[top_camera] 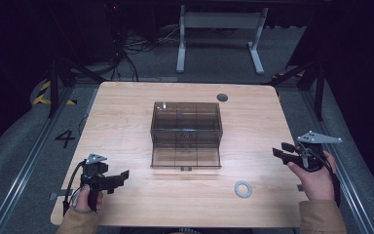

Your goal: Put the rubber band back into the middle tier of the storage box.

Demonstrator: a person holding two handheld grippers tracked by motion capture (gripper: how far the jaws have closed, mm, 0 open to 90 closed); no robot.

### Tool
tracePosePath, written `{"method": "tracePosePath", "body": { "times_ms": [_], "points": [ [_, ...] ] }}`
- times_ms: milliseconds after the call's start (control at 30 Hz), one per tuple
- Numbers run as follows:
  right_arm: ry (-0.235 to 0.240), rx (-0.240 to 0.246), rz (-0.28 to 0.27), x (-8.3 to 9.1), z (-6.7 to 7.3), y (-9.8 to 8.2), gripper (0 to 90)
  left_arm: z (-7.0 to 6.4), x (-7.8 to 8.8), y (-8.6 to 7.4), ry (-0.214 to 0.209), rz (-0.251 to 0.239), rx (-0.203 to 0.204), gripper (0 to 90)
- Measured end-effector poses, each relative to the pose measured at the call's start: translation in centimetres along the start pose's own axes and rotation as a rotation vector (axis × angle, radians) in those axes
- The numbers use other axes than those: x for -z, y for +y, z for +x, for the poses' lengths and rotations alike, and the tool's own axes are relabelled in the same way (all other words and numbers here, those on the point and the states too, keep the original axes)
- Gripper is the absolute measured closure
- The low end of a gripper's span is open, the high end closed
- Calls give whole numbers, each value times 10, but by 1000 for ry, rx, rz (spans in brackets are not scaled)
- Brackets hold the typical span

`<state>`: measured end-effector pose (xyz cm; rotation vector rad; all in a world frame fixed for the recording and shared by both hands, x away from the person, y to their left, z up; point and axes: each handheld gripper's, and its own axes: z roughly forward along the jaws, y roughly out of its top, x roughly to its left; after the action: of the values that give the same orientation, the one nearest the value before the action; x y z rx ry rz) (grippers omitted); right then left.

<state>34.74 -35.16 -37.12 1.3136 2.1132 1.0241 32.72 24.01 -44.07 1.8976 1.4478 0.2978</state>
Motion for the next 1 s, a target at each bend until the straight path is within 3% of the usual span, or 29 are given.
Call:
{"method": "tracePosePath", "body": {
  "times_ms": [133,400,800,1000],
  "points": [
    [10,6,5,1,3,0,546,1,1,0,8,0,17,158],
    [24,-9,9,6,4,-4,533,1,2,1,8,-4,13,158],
    [43,13,7,16,12,2,538,2,2,0,6,-2,15,158],
    [58,22,-21,23,14,5,523,2,2,0,9,-3,17,158]
  ]
}}
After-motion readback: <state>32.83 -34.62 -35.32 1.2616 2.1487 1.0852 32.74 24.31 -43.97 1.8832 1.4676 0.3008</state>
